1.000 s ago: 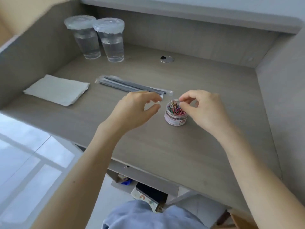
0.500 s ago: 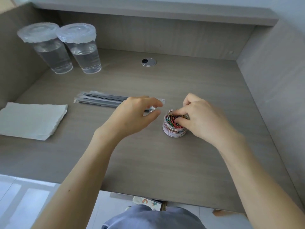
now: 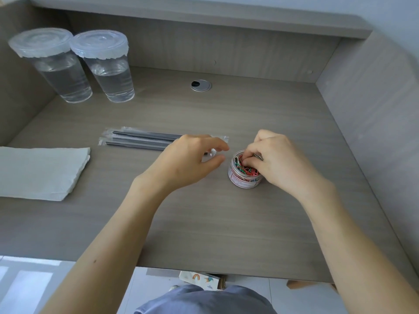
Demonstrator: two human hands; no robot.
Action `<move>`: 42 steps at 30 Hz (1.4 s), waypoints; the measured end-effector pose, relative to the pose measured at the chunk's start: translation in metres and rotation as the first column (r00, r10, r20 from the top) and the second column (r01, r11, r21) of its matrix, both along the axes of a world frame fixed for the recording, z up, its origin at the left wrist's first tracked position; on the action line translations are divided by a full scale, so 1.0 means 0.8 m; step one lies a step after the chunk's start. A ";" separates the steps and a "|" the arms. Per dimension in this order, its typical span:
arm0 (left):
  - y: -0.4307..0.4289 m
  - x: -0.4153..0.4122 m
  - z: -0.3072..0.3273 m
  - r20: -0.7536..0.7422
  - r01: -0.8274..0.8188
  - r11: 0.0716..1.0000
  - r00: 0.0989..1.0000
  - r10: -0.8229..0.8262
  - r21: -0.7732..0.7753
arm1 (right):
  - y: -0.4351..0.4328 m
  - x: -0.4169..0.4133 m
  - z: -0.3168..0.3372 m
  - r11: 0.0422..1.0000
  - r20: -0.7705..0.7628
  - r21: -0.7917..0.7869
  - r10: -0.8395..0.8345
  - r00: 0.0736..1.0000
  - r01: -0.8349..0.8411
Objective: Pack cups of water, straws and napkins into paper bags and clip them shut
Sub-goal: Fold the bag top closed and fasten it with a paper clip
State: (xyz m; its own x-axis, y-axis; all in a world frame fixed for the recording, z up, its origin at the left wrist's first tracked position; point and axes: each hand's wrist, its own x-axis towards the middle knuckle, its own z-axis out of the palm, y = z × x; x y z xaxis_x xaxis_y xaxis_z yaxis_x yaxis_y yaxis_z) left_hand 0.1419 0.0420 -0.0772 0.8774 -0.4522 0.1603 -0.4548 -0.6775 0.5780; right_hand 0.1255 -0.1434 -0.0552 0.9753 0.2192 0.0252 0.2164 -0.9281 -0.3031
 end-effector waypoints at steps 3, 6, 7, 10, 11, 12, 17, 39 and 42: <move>0.007 -0.001 0.000 0.001 0.019 1.000 1.000 -0.019 0.007 | -0.001 -0.004 0.007 1.000 0.007 0.000 -0.024 1.000 0.024; 0.011 -0.001 0.000 0.006 0.041 0.999 0.999 -0.041 0.017 | 0.002 -0.006 0.005 0.999 0.027 -0.022 -0.038 0.999 0.039; 0.011 -0.001 0.000 0.008 0.048 0.999 0.999 -0.048 0.022 | 0.003 -0.007 0.004 0.999 0.028 -0.023 -0.046 0.999 0.047; 0.013 -0.002 0.002 0.016 0.067 0.997 0.998 -0.068 0.029 | 0.001 -0.007 0.005 0.997 0.009 0.008 -0.078 0.997 0.078; 0.013 -0.002 0.001 0.017 0.074 0.997 0.997 -0.075 0.030 | 0.000 -0.006 0.006 0.996 0.001 0.015 -0.086 0.996 0.086; 0.014 -0.002 0.001 0.018 0.084 0.996 0.996 -0.085 0.033 | -0.001 -0.005 0.007 0.996 -0.008 0.009 -0.094 0.996 0.094; 0.014 -0.002 -0.001 0.008 0.140 0.989 0.990 -0.140 0.040 | 0.007 -0.003 -0.006 0.994 0.047 0.005 -0.110 0.993 0.110; 0.021 -0.017 0.004 0.061 0.224 0.974 0.973 -0.222 -0.030 | -0.002 -0.080 -0.019 0.549 -0.036 0.784 -0.428 0.903 0.291; 0.015 -0.040 0.011 0.112 0.214 0.975 0.972 -0.206 -0.065 | -0.011 -0.110 -0.021 0.507 -0.068 0.809 -0.422 0.904 0.298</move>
State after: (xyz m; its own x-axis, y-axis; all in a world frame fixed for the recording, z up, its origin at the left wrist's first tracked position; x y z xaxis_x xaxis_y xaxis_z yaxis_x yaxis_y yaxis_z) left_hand 0.1098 0.0538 -0.0680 0.7405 -0.6076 0.2872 -0.6428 -0.5158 0.5663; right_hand 0.0374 -0.1520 -0.0718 0.9392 -0.3196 0.1254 0.0124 -0.3336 -0.9426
